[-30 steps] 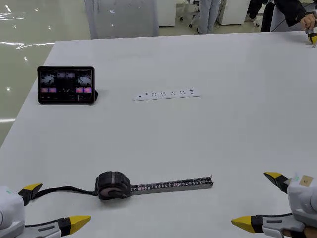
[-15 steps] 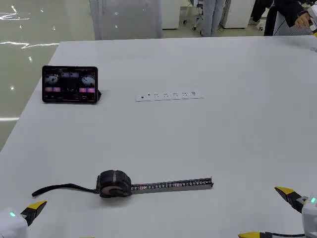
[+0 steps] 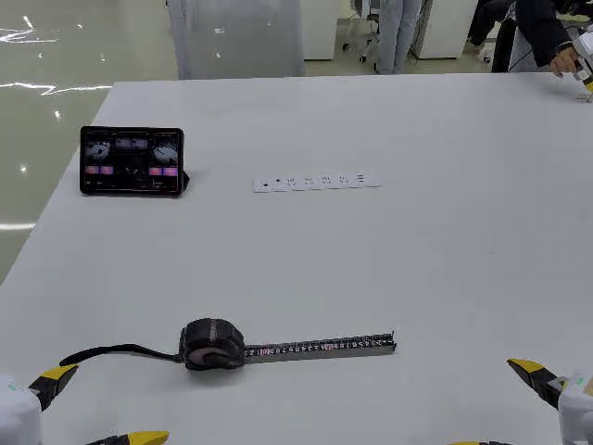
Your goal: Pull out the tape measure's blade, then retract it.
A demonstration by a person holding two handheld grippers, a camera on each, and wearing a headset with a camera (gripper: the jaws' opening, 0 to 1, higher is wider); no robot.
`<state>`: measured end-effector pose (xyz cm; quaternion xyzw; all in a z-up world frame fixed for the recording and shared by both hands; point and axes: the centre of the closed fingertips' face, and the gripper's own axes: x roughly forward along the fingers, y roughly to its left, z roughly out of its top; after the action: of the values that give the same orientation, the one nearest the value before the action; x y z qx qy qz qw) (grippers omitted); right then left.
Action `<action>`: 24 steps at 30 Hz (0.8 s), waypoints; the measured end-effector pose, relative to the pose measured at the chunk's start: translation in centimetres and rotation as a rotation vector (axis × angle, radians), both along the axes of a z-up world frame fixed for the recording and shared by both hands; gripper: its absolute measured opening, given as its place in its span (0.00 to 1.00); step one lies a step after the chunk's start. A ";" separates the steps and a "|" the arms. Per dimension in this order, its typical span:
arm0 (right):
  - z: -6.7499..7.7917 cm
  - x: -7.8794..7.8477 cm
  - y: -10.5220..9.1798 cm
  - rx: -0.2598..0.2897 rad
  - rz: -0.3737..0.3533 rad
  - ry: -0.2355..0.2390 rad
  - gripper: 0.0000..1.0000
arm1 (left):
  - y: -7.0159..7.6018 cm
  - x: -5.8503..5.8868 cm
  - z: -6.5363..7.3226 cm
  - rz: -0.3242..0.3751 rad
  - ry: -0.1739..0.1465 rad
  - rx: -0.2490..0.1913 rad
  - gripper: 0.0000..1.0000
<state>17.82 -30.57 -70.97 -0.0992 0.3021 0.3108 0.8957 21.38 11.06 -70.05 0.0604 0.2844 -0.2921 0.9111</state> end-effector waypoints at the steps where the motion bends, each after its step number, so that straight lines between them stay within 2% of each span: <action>1: 0.0 0.0 -0.1 -0.001 -0.002 0.002 0.99 | 0.0 0.0 -0.1 -0.003 0.001 0.007 0.99; 3: -0.1 0.0 -0.3 -0.001 -0.008 0.009 0.99 | 0.0 -0.2 -0.3 -0.009 0.010 0.017 0.99; 5: -0.2 -0.1 -0.4 0.000 -0.015 0.016 0.99 | 0.3 -0.1 -0.4 -0.012 0.000 0.041 0.99; 7: -0.2 -0.1 -0.4 -0.002 -0.014 0.017 0.99 | 0.2 -0.2 -0.6 -0.014 0.012 0.038 0.99; 10: -0.3 -0.2 -0.2 -0.004 -0.009 0.017 0.99 | 0.2 -0.1 -0.7 -0.019 0.011 0.042 0.99; 11: -0.2 -0.2 -0.1 0.004 -0.012 0.017 0.99 | 0.2 -0.1 -0.8 -0.018 0.016 0.044 0.99; 13: 0.2 0.0 0.4 0.054 -0.027 0.016 0.99 | 0.3 0.0 -0.9 -0.019 0.019 0.049 0.99; 14: 0.4 -0.1 0.7 0.073 -0.011 0.024 0.99 | 0.4 0.0 -0.8 -0.016 0.018 0.053 0.99; 18: 0.3 0.0 0.8 0.045 0.018 0.031 0.99 | 0.2 0.4 -0.6 -0.014 0.023 0.053 0.99; 24: 0.2 0.9 0.8 0.006 0.063 0.048 0.99 | 0.0 1.2 -0.5 -0.020 0.026 0.079 0.99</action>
<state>18.70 -29.79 -70.76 -0.0984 0.3193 0.3418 0.8784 22.57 11.05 -70.60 0.0953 0.3068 -0.2907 0.9013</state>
